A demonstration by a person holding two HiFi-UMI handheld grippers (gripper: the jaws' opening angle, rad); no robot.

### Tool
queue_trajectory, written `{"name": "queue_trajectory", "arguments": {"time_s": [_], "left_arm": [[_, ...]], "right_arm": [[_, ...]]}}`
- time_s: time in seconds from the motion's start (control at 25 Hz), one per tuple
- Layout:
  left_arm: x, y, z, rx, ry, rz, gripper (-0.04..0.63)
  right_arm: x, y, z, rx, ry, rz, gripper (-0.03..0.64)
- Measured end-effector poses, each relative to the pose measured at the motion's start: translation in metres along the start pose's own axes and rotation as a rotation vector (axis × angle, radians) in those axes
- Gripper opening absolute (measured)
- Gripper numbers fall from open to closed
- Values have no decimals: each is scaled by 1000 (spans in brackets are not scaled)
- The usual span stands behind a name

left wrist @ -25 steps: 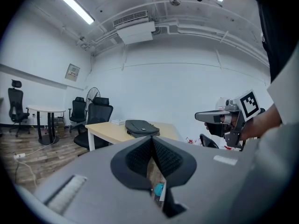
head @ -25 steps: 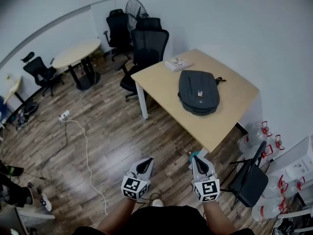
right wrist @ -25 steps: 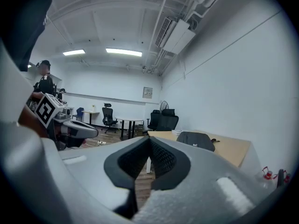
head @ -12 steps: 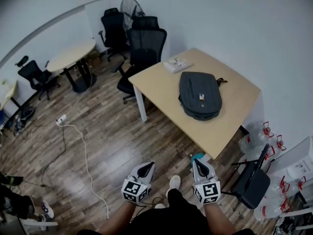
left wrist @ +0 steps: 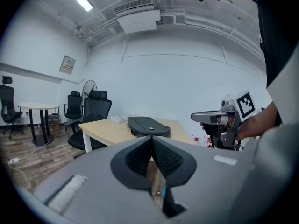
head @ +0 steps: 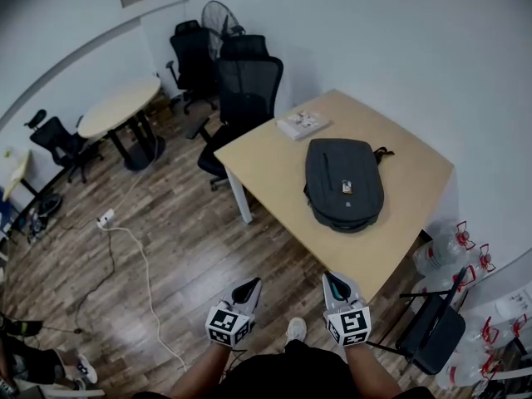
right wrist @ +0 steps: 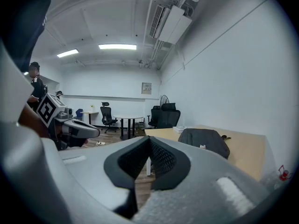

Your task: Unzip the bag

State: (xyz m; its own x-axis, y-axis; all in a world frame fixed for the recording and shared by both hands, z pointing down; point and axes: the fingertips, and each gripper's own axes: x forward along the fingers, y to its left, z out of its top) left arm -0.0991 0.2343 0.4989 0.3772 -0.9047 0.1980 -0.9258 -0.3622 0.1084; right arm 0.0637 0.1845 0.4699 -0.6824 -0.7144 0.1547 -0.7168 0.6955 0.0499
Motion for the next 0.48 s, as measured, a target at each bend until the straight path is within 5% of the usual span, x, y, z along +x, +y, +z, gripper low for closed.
{"name": "queue_trajectory", "arguments": {"time_s": [0.48], "left_arm": [[104, 29, 27, 21, 8, 18, 18]], "right_arm": [[66, -85, 1, -2, 9, 31, 3]]}}
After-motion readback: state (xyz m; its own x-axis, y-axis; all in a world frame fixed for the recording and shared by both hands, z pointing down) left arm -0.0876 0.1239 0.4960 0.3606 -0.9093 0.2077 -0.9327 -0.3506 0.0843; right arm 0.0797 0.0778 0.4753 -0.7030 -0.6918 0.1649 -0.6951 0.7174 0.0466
